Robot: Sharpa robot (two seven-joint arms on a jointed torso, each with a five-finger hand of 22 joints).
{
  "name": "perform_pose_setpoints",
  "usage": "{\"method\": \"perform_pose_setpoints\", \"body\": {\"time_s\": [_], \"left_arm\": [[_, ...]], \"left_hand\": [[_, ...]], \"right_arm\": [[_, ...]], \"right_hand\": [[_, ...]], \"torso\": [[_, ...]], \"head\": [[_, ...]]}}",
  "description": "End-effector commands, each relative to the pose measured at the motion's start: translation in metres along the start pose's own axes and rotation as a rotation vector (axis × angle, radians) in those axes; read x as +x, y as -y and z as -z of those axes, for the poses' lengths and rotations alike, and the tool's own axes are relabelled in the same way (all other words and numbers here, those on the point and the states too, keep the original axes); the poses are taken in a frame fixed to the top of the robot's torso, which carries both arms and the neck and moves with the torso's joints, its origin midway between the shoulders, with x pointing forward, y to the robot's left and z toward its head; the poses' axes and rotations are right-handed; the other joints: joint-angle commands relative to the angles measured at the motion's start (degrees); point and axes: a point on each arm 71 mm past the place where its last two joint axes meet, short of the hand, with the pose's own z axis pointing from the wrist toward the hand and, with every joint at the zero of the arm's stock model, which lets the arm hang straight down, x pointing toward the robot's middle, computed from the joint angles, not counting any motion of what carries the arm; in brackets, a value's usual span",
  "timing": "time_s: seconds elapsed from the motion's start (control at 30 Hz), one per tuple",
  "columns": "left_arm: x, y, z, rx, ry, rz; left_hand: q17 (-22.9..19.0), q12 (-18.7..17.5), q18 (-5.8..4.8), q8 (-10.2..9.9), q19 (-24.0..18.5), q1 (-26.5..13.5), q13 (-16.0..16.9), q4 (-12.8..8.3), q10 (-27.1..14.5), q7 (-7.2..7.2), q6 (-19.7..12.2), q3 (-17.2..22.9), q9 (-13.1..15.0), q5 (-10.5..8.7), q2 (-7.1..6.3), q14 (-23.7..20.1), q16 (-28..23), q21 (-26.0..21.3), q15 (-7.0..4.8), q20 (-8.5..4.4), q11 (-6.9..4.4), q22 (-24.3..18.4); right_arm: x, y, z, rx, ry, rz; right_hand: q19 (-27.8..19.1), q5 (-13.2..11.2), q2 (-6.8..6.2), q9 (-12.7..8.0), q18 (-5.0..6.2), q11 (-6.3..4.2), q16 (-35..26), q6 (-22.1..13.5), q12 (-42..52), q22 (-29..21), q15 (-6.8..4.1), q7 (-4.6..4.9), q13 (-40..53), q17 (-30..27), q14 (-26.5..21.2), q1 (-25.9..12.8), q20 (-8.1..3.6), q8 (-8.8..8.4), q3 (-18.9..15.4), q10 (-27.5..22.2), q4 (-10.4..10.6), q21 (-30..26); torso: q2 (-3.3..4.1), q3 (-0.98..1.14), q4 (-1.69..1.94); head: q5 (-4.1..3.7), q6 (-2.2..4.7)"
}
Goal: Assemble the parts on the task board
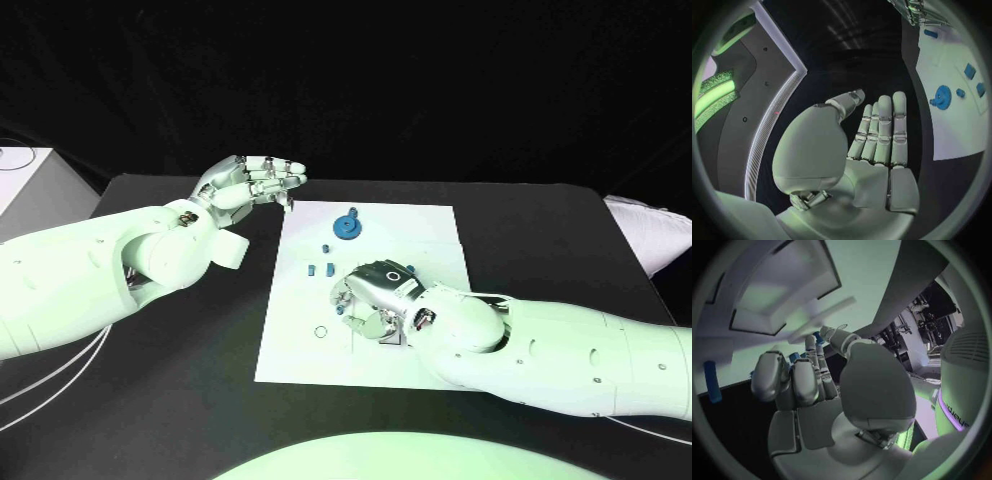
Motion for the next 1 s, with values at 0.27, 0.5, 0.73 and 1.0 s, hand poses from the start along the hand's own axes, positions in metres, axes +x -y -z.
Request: {"method": "perform_pose_setpoints", "body": {"time_s": [0.27, 0.5, 0.73, 1.0], "left_arm": [[0.001, 0.0, 0.0, 0.0, -0.01, 0.011], [0.001, -0.001, -0.001, -0.003, -0.01, 0.012], [0.0, -0.002, 0.0, -0.004, -0.009, 0.013], [0.001, -0.006, 0.002, -0.009, -0.01, 0.017]], "left_hand": [[-0.1, 0.31, 0.37, 0.22, 0.15, 0.39, -0.07, -0.01, -0.39, -0.14, -0.45, -0.45, -0.09, -0.21, -0.01, -0.41, 0.01, -0.25, 0.02, 0.22, -0.04, -0.1], [-0.1, 0.31, 0.37, 0.22, 0.15, 0.39, -0.07, -0.01, -0.39, -0.14, -0.45, -0.45, -0.09, -0.21, -0.01, -0.41, 0.01, -0.25, 0.02, 0.22, -0.04, -0.1], [-0.13, 0.4, 0.37, 0.32, 0.17, 0.4, -0.08, 0.04, -0.46, -0.16, -0.44, -0.54, -0.08, -0.29, 0.04, -0.44, 0.03, -0.32, 0.04, 0.25, -0.03, -0.14], [-0.13, 0.4, 0.37, 0.32, 0.17, 0.4, -0.08, 0.04, -0.46, -0.16, -0.44, -0.54, -0.08, -0.29, 0.04, -0.44, 0.03, -0.32, 0.04, 0.25, -0.03, -0.14]], "right_arm": [[-0.009, 0.004, 0.011, 0.01, 0.076, -0.034], [-0.025, 0.019, 0.024, 0.03, 0.067, -0.051], [-0.056, 0.056, 0.039, 0.047, -0.028, -0.016], [-0.07, 0.081, 0.053, 0.095, -0.054, 0.025]], "right_hand": [[-2.43, 0.23, 0.17, -0.57, 2.08, 0.34, -1.95, -2.47, 2.15, -4.49, 0.75, 0.13, -0.45, -4.38, -1.75, 1.93, 0.37, -2.05, -5.38, -4.88, 0.37, -5.79], [-1.15, 0.44, 0.72, -0.56, 1.65, 0.09, -0.55, -1.96, 4.11, -2.75, 0.53, 0.06, -0.22, -2.73, -0.87, 2.95, 0.17, -2.09, -6.11, -4.13, 0.79, -3.88], [3.13, 1.41, 0.2, -0.63, -0.23, -0.52, 3.45, -1.2, 6.14, 4.79, -0.03, -0.37, -0.32, 2.93, 1.25, 2.77, -0.38, -2.24, -4.33, -1.9, 1.84, 4.82], [3.14, 2.06, -0.41, -0.69, -0.25, -0.43, 3.99, -1.43, 5.79, 5.02, 0.09, -0.57, -0.57, 3.16, 1.19, 2.28, -0.29, -2.62, -7.27, -3.4, 2.14, 4.91]], "torso": [[-0.03, 0.05, -0.08], [-0.08, 0.02, -0.17], [-0.11, -0.04, -0.11], [-0.03, 0.08, -0.14]], "head": [[-0.4, 0.34], [-0.75, 0.76], [-1.21, 1.24], [-1.22, 1.36]]}}
